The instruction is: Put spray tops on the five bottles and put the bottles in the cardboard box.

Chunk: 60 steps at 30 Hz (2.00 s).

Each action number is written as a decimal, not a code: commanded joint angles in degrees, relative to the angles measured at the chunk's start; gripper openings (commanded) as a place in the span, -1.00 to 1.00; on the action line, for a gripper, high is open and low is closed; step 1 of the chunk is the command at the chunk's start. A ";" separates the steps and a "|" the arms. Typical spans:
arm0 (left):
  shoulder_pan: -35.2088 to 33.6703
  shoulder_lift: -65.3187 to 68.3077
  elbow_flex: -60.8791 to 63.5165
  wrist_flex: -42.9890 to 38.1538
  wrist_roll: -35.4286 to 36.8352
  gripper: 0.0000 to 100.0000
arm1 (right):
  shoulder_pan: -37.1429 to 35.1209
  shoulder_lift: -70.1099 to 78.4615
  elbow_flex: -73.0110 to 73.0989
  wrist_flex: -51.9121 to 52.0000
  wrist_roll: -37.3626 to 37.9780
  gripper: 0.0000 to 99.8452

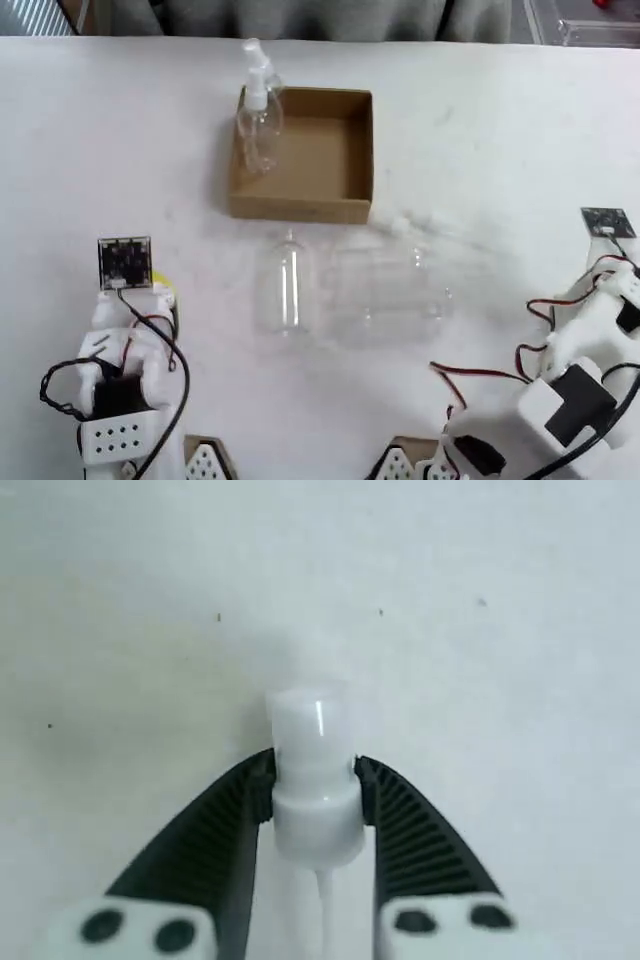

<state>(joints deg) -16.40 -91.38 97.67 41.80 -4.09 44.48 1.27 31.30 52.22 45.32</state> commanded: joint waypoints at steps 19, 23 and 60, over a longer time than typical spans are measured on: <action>0.66 -0.84 -0.26 0.44 -0.44 -0.89 | -0.48 -13.32 -2.90 13.05 9.85 -0.74; 0.66 -0.84 -0.26 0.53 -0.44 -0.89 | 0.31 -17.63 -2.81 12.79 16.26 -0.91; 0.57 -0.92 -0.26 1.41 -0.53 -0.89 | 0.04 1.19 -8.44 10.42 27.25 -0.64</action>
<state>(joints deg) -16.40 -91.38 97.67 42.86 -4.09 44.92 3.21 24.97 60.40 72.48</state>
